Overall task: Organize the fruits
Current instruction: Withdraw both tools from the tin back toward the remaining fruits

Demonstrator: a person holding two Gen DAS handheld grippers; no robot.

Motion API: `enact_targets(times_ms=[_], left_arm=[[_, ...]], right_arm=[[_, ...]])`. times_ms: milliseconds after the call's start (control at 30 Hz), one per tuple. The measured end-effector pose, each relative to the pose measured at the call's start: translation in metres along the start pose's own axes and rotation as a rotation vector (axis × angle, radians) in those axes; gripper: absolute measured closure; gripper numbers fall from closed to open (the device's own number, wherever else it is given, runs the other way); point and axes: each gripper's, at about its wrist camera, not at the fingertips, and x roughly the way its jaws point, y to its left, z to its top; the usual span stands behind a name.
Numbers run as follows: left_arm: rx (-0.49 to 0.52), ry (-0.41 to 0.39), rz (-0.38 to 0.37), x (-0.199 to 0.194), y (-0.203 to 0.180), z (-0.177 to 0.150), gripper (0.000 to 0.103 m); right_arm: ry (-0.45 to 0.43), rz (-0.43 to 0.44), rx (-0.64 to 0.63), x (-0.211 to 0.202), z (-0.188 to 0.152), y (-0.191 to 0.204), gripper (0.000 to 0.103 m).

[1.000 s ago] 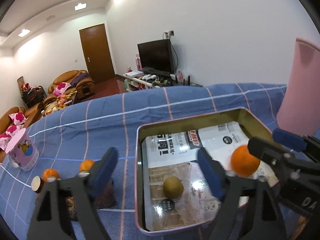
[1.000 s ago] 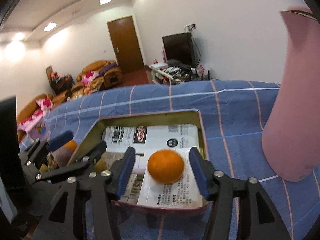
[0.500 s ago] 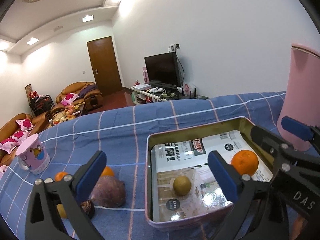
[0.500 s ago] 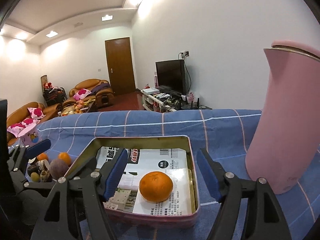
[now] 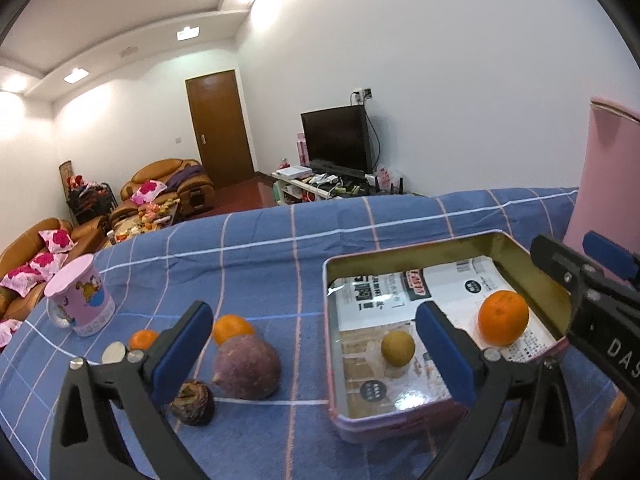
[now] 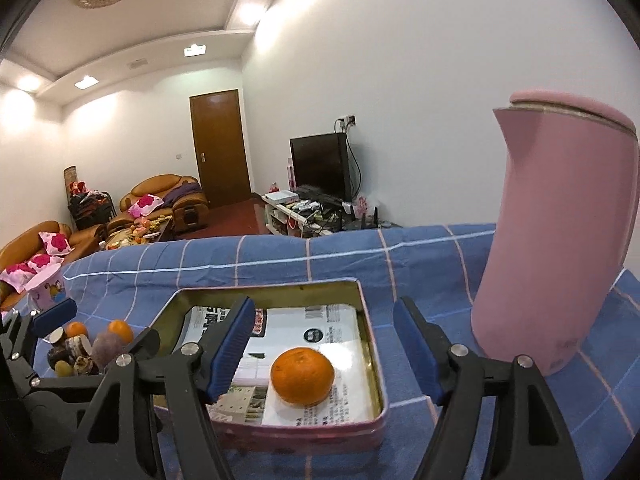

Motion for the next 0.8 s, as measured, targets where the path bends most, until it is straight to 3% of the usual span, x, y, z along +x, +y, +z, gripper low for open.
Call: enact_targets(times_ms=[233, 800], left_arm=[[-0.025, 0.009, 0.005, -0.002, 0.016, -0.005, 0.0], [-0.062, 0.035, 0.063, -0.003, 0.076, -0.019, 0.0]], right_arm=[[0.032, 0.027, 0.073, -0.002, -0.007, 0.006, 0.03], [0.057, 0.085, 0.05, -0.009, -0.019, 0.068, 0.03]])
